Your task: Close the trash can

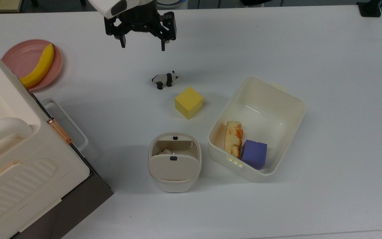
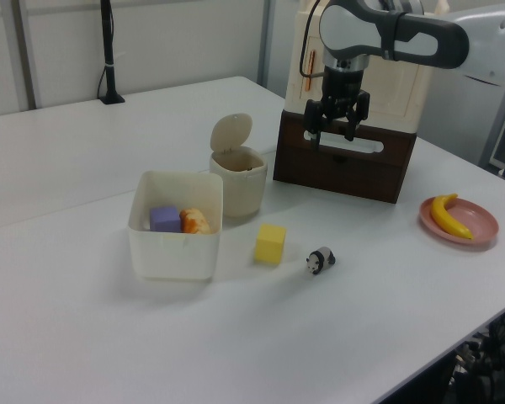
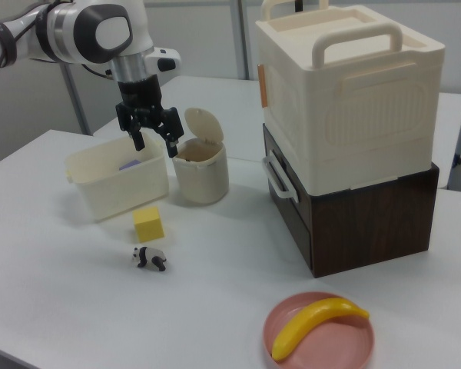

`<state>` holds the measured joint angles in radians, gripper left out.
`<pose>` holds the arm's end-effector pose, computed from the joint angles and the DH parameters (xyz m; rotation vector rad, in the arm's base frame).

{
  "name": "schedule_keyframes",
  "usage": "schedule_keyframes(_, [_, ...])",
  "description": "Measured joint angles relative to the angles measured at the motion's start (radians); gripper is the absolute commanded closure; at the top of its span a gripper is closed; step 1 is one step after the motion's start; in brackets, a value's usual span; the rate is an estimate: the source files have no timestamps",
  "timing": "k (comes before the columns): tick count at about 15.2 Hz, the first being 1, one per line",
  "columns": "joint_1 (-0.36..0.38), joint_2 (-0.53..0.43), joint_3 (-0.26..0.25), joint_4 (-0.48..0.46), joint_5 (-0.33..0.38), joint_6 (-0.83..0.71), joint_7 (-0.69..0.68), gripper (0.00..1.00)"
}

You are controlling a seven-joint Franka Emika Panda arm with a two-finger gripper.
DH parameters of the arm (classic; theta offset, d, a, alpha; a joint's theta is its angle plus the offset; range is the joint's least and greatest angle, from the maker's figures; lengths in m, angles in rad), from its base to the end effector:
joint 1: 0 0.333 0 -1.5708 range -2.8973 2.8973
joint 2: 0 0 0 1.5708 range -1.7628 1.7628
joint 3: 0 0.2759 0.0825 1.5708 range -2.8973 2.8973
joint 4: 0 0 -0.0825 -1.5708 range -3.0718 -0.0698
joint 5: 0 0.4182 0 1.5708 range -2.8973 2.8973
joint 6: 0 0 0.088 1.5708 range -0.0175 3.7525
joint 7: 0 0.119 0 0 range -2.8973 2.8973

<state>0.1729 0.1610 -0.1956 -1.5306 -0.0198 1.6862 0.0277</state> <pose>0.6375 -0.0096 0.5061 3.0900 -0.0706 -0.0034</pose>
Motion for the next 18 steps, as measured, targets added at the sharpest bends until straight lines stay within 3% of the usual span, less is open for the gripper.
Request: schedule_keyframes(18, [0.000,-0.001,0.000,-0.004,0.015,0.000,0.000,0.00])
